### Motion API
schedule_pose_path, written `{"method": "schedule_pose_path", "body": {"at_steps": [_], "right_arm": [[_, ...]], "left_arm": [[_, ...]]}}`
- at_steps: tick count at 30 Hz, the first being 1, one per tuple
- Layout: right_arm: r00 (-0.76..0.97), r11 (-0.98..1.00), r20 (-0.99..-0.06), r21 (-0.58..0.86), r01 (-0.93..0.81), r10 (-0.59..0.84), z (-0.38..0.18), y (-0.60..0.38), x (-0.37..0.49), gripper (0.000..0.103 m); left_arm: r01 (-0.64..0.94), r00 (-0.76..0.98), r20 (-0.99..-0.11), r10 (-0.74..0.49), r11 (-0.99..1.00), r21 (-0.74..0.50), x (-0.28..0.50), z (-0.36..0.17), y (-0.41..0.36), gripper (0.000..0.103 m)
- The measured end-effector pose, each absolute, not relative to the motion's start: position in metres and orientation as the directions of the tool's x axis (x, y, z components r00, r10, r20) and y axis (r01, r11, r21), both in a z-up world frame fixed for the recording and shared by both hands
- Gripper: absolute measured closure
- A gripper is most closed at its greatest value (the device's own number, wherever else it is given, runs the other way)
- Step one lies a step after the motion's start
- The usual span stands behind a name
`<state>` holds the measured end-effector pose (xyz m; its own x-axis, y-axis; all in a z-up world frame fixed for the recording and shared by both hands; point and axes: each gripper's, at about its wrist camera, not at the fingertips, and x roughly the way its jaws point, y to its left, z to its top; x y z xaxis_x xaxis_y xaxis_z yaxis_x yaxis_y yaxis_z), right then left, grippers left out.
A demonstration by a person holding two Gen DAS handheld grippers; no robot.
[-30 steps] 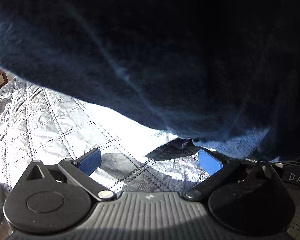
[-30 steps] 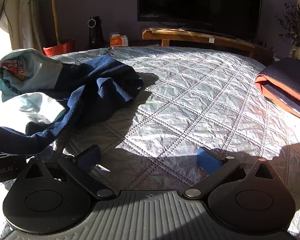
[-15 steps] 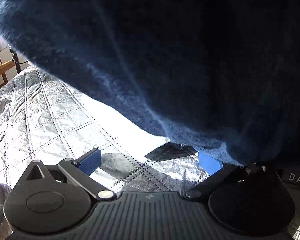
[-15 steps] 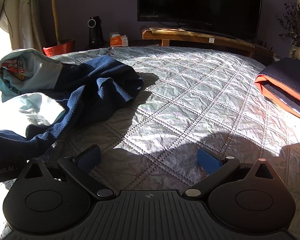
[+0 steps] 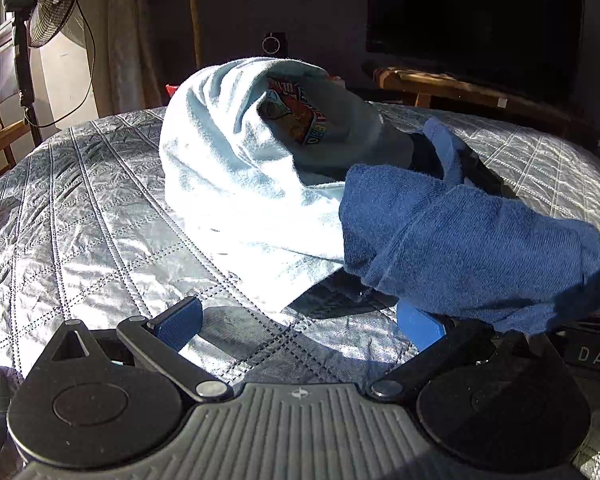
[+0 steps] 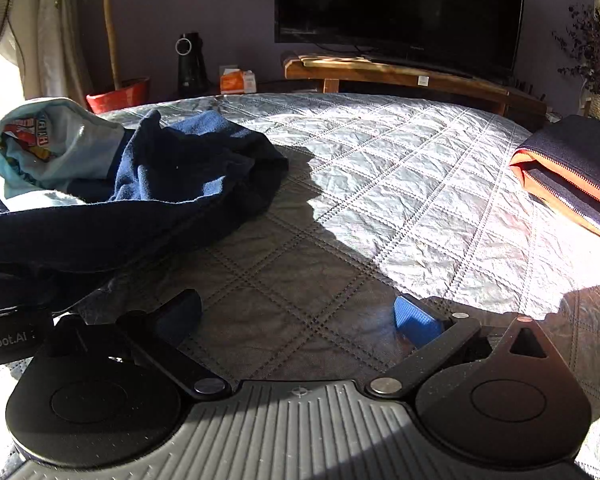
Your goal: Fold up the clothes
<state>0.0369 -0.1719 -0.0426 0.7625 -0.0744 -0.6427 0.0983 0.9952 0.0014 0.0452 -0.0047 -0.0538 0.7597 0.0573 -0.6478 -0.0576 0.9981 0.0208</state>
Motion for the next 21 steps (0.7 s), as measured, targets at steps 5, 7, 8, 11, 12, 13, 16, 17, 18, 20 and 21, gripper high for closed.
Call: {"method": "schedule_pose_path", "body": {"at_steps": [5, 7, 8, 11, 12, 13, 16, 17, 18, 20, 21], "right_arm": [[0.763, 0.995, -0.643, 0.001, 0.098, -0.074, -0.0425, -0.1721, 0.0368, 0.000], [0.763, 0.995, -0.642, 0.001, 0.098, -0.074, -0.0425, -0.1722, 0.0368, 0.000], [0.763, 0.995, -0.642, 0.001, 0.098, -0.074, -0.0425, -0.1723, 0.0367, 0.000], [0.763, 0.995, -0.643, 0.001, 0.098, -0.074, -0.0425, -0.1723, 0.0367, 0.000], [0.763, 0.995, -0.643, 0.001, 0.098, -0.074, -0.0425, -0.1724, 0.0367, 0.000], [0.763, 0.995, -0.643, 0.001, 0.098, -0.074, -0.0425, -0.1725, 0.0367, 0.000], [0.763, 0.995, -0.643, 0.001, 0.098, -0.074, -0.0425, -0.1727, 0.0366, 0.000], [0.763, 0.995, -0.643, 0.001, 0.098, -0.075, -0.0425, -0.1728, 0.0366, 0.000], [0.763, 0.995, -0.643, 0.001, 0.098, -0.075, -0.0425, -0.1728, 0.0366, 0.000], [0.763, 0.995, -0.643, 0.001, 0.098, -0.075, -0.0425, -0.1730, 0.0365, 0.000], [0.763, 0.995, -0.643, 0.001, 0.098, -0.075, -0.0425, -0.1730, 0.0365, 0.000]], "left_arm": [[-0.058, 0.760, -0.648, 0.057, 0.998, 0.020, 0.0452, -0.0537, -0.0030, 0.000], [-0.058, 0.760, -0.648, 0.057, 0.998, 0.020, 0.0452, -0.0538, -0.0030, 0.000], [-0.058, 0.760, -0.648, 0.057, 0.998, 0.020, 0.0453, -0.0538, -0.0031, 0.000], [-0.058, 0.760, -0.648, 0.057, 0.998, 0.020, 0.0454, -0.0537, -0.0031, 0.000], [-0.057, 0.760, -0.648, 0.057, 0.998, 0.020, 0.0455, -0.0537, -0.0032, 0.000], [-0.057, 0.760, -0.648, 0.057, 0.998, 0.020, 0.0455, -0.0538, -0.0034, 0.000], [-0.058, 0.760, -0.648, 0.057, 0.998, 0.020, 0.0455, -0.0538, -0.0032, 0.000], [-0.058, 0.760, -0.648, 0.057, 0.998, 0.020, 0.0455, -0.0538, -0.0031, 0.000], [-0.058, 0.760, -0.648, 0.057, 0.998, 0.020, 0.0455, -0.0538, -0.0029, 0.000], [-0.058, 0.760, -0.648, 0.057, 0.998, 0.020, 0.0455, -0.0537, -0.0028, 0.000], [-0.058, 0.760, -0.648, 0.057, 0.998, 0.020, 0.0455, -0.0537, -0.0026, 0.000]]}}
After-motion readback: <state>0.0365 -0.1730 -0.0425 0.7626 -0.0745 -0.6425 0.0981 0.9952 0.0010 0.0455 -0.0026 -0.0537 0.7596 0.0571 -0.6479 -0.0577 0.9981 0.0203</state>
